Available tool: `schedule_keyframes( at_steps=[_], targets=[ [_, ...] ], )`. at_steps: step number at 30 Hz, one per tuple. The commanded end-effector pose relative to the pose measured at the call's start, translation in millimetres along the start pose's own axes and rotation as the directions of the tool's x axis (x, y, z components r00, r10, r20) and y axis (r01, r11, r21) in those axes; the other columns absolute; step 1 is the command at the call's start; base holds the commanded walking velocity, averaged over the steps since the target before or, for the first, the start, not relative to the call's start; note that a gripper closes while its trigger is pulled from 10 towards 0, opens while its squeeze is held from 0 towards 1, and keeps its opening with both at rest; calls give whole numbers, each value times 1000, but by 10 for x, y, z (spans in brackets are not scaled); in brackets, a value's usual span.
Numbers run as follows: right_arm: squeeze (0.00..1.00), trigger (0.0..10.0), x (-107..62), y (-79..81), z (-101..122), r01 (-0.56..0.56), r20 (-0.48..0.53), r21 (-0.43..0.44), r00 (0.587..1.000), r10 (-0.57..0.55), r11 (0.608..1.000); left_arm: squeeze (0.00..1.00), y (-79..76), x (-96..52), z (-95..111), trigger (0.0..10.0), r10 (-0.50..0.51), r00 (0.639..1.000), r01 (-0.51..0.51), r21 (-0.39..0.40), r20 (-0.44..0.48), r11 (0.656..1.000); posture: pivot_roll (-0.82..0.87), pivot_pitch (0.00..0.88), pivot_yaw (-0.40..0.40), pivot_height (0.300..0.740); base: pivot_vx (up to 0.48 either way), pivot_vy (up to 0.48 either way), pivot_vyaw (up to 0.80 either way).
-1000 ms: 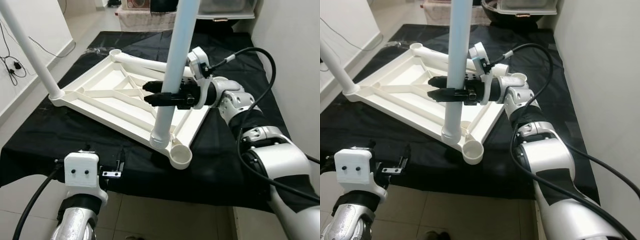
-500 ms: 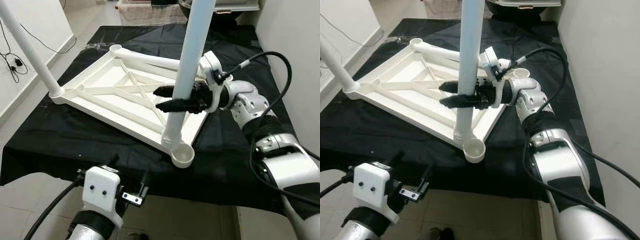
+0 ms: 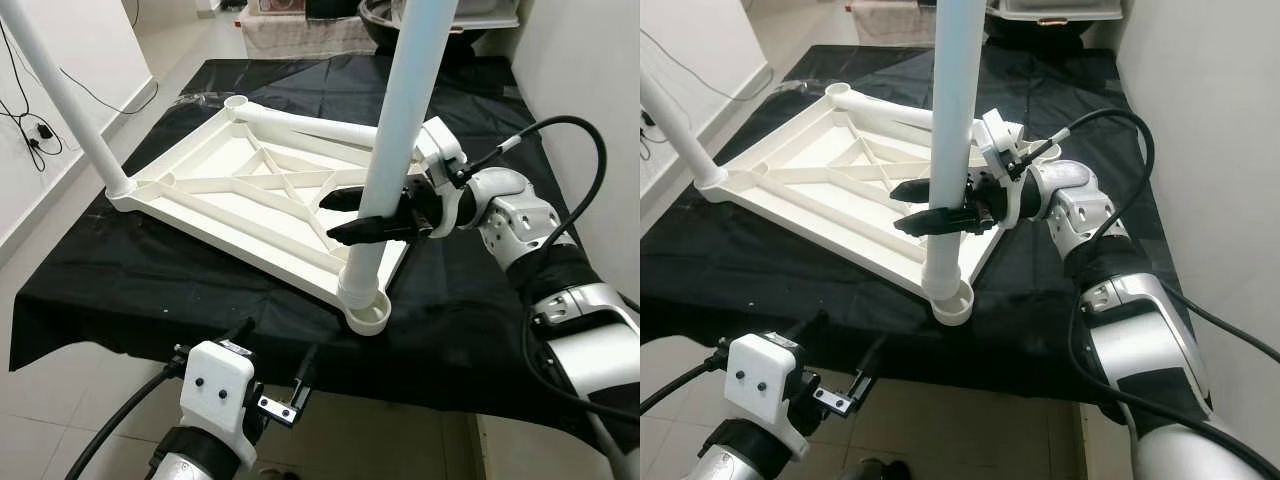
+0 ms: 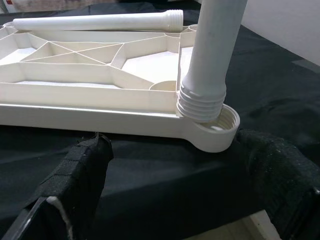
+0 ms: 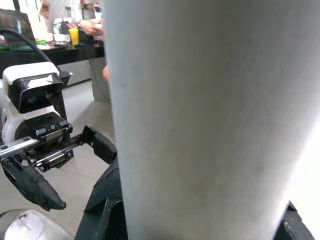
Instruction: Building children table
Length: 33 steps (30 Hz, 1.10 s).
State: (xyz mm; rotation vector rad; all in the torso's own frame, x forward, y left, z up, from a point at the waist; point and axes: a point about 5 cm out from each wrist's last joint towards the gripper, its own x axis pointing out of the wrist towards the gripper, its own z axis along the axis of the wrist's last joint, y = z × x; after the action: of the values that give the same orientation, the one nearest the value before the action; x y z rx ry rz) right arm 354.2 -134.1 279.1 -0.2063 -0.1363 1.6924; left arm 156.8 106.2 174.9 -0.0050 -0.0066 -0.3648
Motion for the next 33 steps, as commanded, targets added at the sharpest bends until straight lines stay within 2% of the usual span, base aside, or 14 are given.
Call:
schedule_keyframes(
  at_steps=[1, 13, 18, 25, 33],
  targets=[
    [0, 10000, -17, 23, -139, -6, -68, 46, 998, 9, 999, 0, -12, -15, -18, 10000, -14, 1000, 14, -3, -6, 1000, 84, 144, 56, 740, 0, 0, 0],
    [0, 10000, 18, 165, -152, -98, -70, 98, 992, 105, 990, 0, -22, -24, -37, 10000, -10, 1000, 10, -4, -9, 1000, 80, 163, 45, 740, 0, 0, 0],
    [0, 10000, 68, 195, -152, -128, -30, 118, 991, 133, 985, 0, -18, -19, -37, 10000, -6, 1000, 6, -1, -7, 1000, 78, 166, 46, 740, 0, 0, 0],
    [0, 10000, 193, 223, -242, -169, 2, 149, 985, 171, 974, 0, -27, -25, -40, 10000, -3, 1000, 3, 0, -5, 1000, 79, 175, 48, 740, 0, 0, 0],
    [0, 10000, 387, 153, -421, -160, 59, 208, 987, 150, 965, 0, -14, -30, -29, 10000, 8, 1000, -8, 13, -1, 1000, 93, 184, 40, 740, 0, 0, 0]
  ],
)
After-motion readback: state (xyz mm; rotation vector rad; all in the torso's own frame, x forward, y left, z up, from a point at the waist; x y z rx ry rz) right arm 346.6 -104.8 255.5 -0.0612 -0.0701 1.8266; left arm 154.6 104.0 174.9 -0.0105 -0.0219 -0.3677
